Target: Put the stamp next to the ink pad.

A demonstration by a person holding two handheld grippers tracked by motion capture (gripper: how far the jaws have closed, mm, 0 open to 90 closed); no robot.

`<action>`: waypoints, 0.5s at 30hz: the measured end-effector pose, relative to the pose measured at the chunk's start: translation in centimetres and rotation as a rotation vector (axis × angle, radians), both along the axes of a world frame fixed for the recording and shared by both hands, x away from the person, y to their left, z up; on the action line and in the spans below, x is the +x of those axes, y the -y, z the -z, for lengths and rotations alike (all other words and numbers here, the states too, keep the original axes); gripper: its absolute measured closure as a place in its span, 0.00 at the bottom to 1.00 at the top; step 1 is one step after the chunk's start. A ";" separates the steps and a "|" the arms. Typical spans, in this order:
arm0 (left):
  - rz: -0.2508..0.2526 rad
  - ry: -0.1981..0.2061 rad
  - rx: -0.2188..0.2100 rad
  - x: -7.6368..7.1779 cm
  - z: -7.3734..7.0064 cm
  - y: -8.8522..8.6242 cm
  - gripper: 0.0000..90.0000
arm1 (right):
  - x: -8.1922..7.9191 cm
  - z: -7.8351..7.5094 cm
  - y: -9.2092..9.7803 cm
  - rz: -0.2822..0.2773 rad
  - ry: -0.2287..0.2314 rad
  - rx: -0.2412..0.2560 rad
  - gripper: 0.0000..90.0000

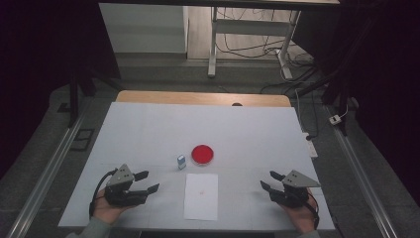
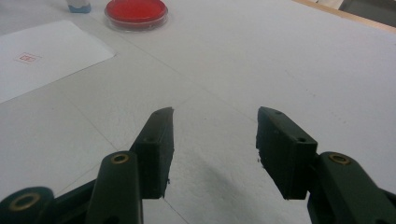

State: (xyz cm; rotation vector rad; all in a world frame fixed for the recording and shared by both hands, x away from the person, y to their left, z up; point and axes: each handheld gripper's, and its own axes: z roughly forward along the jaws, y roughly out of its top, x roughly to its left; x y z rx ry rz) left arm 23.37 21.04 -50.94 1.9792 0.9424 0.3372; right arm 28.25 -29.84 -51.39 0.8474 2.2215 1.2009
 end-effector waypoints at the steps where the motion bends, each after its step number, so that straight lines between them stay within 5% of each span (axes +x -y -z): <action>1: -0.002 0.001 -0.001 0.0 0.0 0.0 0.41 | 0.0 0.0 0.0 0.000 -0.002 0.003 0.51; 15: -0.003 -0.004 -0.004 0.1 0.0 -0.2 0.40 | 0.0 0.0 0.0 -0.001 -0.003 0.005 0.51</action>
